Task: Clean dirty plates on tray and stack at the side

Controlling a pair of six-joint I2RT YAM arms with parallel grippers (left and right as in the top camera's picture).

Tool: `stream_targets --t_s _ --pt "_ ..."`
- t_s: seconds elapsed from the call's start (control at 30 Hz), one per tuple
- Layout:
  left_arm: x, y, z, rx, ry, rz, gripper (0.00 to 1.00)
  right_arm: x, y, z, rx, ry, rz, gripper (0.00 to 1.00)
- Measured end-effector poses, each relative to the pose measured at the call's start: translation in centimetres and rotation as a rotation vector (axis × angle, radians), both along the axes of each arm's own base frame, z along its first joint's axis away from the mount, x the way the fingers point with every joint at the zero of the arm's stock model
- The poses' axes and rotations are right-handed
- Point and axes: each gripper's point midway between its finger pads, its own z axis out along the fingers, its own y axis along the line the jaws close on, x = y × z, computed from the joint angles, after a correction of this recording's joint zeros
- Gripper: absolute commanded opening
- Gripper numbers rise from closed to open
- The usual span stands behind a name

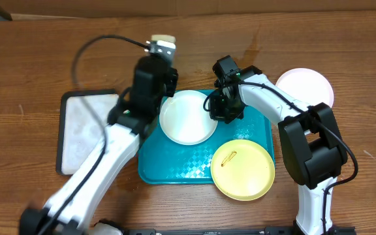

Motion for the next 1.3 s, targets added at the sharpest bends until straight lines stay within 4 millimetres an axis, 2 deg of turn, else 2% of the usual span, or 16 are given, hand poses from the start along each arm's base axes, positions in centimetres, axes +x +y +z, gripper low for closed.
stream_targets --t_s 0.07,0.1,0.2,0.23,0.33,0.47,0.57,0.7,0.77,0.83,0.87,1.0,1.13,1.23,1.3 --pt "-1.5 1.1 1.4 -0.031 0.011 0.031 0.04 -0.2 -0.1 -0.1 -0.005 0.007 0.001 0.29" --pt "-2.4 1.9 1.5 -0.045 0.035 0.056 0.04 -0.2 -0.1 -0.1 -0.005 0.008 -0.003 0.36" --pt "-4.7 4.9 0.2 -0.081 0.146 0.144 0.04 -0.2 -0.1 0.1 -0.003 0.007 -0.003 0.4" --pt "-5.5 6.1 -0.4 -0.1 0.192 0.179 0.04 -0.3 -0.1 0.2 -0.002 0.01 -0.001 0.34" --pt "-8.2 9.6 -2.4 -0.181 0.34 0.269 0.04 -0.5 0.0 0.2 0.005 0.019 -0.003 0.04" --pt "-10.9 13.5 -3.8 -0.347 0.469 0.372 0.04 -0.6 0.1 0.1 0.012 0.024 -0.005 0.04" --pt "-11.9 15.2 -3.7 -0.526 0.513 0.378 0.08 -0.8 0.1 0.3 0.012 0.036 -0.005 0.04" --pt "-12.3 16.6 -1.6 -0.798 0.468 0.305 0.09 -0.6 0.0 2.2 -0.004 0.054 -0.004 0.04" --pt "-12.5 17.4 -0.1 -0.911 0.425 0.267 0.09 0.4 0.3 4.3 -0.008 0.026 -0.004 0.04" --pt "-12.8 17.9 1.2 -0.999 0.385 0.23 0.16 1.8 0.5 6.4 -0.022 -0.026 -0.002 0.04" --pt "-13.0 18.2 2.2 -1.059 0.355 0.197 0.16 2.9 0.8 8.1 -0.034 -0.081 0.0 0.04" --pt "-13.5 18.6 4.2 -1.185 0.305 0.139 0.11 4.6 2.1 11.9 -0.091 -0.22 0.03 0.04" --pt "-14.0 18.7 6.9 -1.277 0.226 0.019 0.04 4.9 5.7 14.2 -0.144 -0.382 0.095 0.04" --pt "-14.4 19.2 8.8 -1.303 0.161 -0.062 0.04 3.8 8.8 14.8 -0.185 -0.474 0.161 0.04" --pt "-14.7 19.9 9.2 -1.322 0.14 -0.058 0.04 3.1 11.0 15.4 -0.197 -0.546 0.195 0.04"
